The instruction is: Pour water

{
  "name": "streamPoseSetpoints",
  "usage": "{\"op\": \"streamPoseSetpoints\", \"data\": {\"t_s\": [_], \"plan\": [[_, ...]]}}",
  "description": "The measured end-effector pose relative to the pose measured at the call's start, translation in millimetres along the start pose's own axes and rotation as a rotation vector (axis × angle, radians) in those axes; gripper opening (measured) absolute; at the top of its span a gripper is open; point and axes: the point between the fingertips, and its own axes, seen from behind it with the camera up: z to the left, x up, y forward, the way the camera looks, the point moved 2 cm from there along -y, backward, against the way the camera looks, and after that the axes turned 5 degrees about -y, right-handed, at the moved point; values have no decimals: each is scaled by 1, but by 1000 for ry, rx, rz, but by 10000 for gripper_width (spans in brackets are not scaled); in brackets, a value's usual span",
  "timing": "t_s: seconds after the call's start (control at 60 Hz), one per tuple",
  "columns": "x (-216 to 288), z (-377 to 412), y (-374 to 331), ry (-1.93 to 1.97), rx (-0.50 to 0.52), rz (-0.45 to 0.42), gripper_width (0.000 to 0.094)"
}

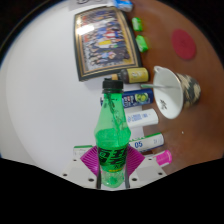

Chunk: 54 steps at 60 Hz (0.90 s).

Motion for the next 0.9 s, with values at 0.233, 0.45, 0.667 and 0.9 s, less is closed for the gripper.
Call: {"op": "streamPoseSetpoints", "data": {"t_s": [0.233,0.45,0.667,0.9], "plan": [[76,85,-25,-679,-50,-93,314],[166,105,-55,-1276,-216,-207,312],[224,22,-61,-1628,-410,-174,312],[235,-76,-64,-1676,-519,-69,312]]}}
